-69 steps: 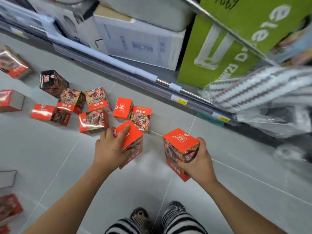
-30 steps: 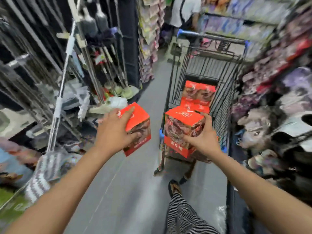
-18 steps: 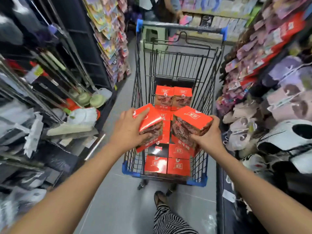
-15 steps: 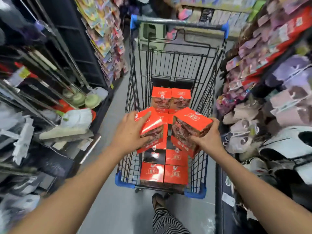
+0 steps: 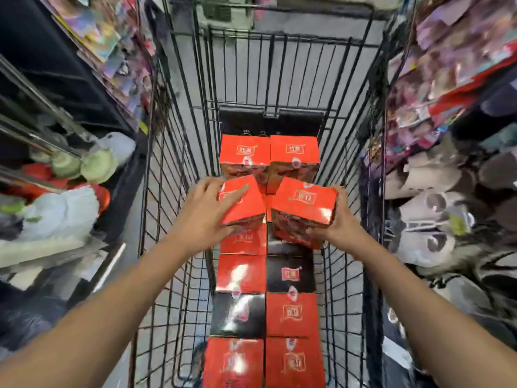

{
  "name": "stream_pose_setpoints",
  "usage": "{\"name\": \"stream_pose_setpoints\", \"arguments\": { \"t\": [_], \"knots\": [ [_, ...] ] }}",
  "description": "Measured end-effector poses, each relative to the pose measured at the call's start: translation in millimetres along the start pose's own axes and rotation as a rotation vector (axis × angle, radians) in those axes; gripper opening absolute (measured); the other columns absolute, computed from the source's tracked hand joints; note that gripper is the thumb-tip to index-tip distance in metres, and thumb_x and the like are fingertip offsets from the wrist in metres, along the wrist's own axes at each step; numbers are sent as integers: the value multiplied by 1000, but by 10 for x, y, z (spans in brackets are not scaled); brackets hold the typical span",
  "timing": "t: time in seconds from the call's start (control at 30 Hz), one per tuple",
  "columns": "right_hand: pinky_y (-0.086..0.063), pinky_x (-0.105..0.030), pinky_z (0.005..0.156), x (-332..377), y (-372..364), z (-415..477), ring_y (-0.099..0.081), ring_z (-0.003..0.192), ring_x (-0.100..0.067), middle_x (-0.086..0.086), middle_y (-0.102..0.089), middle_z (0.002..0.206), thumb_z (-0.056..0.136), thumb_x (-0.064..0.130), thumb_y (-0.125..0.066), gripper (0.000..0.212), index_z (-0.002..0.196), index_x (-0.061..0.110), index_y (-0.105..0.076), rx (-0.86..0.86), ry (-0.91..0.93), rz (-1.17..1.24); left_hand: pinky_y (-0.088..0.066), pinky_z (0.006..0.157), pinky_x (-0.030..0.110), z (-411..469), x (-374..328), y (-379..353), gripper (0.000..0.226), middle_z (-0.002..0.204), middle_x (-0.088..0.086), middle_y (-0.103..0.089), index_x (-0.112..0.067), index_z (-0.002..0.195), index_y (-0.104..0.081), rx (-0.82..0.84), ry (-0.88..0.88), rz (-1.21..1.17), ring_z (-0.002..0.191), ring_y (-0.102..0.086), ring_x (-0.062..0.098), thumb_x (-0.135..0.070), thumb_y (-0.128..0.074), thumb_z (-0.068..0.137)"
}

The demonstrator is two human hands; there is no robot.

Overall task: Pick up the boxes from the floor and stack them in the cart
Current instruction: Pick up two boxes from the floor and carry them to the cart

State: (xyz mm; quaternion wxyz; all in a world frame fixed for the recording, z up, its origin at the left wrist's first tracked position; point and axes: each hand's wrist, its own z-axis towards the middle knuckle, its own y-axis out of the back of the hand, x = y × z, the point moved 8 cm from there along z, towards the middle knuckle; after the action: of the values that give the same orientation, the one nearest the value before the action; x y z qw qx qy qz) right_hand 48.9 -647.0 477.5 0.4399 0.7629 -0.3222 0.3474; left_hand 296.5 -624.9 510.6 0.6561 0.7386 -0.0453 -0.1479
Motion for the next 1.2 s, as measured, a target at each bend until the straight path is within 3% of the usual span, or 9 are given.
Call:
{"name": "stream_pose_setpoints", "arguments": {
  "t": [0.1, 0.2, 0.3, 0.47, 0.57, 0.63, 0.8, 0.97, 1.2],
  "knots": [
    [-35, -30, 105, -11, -70, 198, -46, 116, -9, 20, -45, 116, 71, 5, -82, 98, 135, 33, -13, 49, 61, -4, -17, 111, 62, 238, 135, -165, 86, 148, 15, -34, -40, 148, -21, -32, -36, 29, 135, -23, 38, -61, -62, 76],
    [-40, -30, 102, -82, -80, 331, -50, 118, -8, 17, -47, 125, 65, 9, -85, 108, 136, 47, -13, -34, 62, 129, -1, 108, 63, 404, 203, -271, 82, 154, 8, -28, -42, 148, -22, -19, -46, 25, 141, -16, 41, -70, -48, 75],
    [-41, -34, 104, -181, -110, 374, -48, 126, -10, 14, -46, 136, 57, 19, -84, 120, 148, 43, -10, -63, -10, 351, 2, 112, 65, 440, 180, -312, 80, 161, 6, -3, -48, 147, -19, -48, -45, -23, 146, 4, 33, -74, -44, 75],
    [-37, -40, 112, -184, -97, 461, -49, 127, -7, 10, -43, 146, 45, 60, -88, 134, 151, 45, -6, -204, -52, 462, -2, 116, 45, 318, 457, -362, 104, 159, -1, 20, -45, 150, 2, -214, 357, -632, 147, 12, 21, -76, -56, 70],
    [-43, -39, 107, -161, -81, 562, -50, 127, -12, 5, -38, 151, 45, 58, -86, 134, 152, 42, -7, -245, -62, 499, -18, 117, 50, 373, 569, -672, 126, 162, -4, 2, -37, 151, 8, -140, 597, -1133, 147, -11, 18, -81, -65, 57],
    [-47, -34, 100, -165, -42, 636, -50, 127, -15, 3, -37, 152, 45, 60, -85, 133, 152, 41, -9, -271, -69, 523, -32, 111, 52, 440, 549, -774, 121, 159, -7, -17, -40, 150, 2, -115, 645, -1349, 140, -33, 19, -70, -73, 61],
    [-51, -23, 79, -164, 39, 818, -57, 116, -15, 3, -46, 141, 59, 44, -81, 110, 151, 36, -21, -271, -54, 509, -40, 107, 47, 619, 501, -744, 96, 137, -23, -37, -44, 149, -9, -124, 514, -1425, 126, -48, 13, -36, -73, 79],
    [-55, -32, 84, -209, 37, 940, -64, 109, -18, -2, -61, 129, 65, 38, -85, 88, 141, 27, -43, -224, -32, 481, -45, 101, 50, 660, 512, -795, 92, 132, -10, -58, -49, 143, -27, -140, 505, -1479, 118, -58, 18, -44, -78, 67],
    [-52, -24, 71, -184, 47, 965, -63, 96, -12, 6, -58, 110, 82, 16, -74, 55, 125, 21, -41, -287, -51, 496, -46, 100, 49, 660, 535, -839, 88, 129, -7, -60, -42, 142, -34, -181, 555, -1519, 115, -60, 19, -39, -81, 68]
  ]
}}
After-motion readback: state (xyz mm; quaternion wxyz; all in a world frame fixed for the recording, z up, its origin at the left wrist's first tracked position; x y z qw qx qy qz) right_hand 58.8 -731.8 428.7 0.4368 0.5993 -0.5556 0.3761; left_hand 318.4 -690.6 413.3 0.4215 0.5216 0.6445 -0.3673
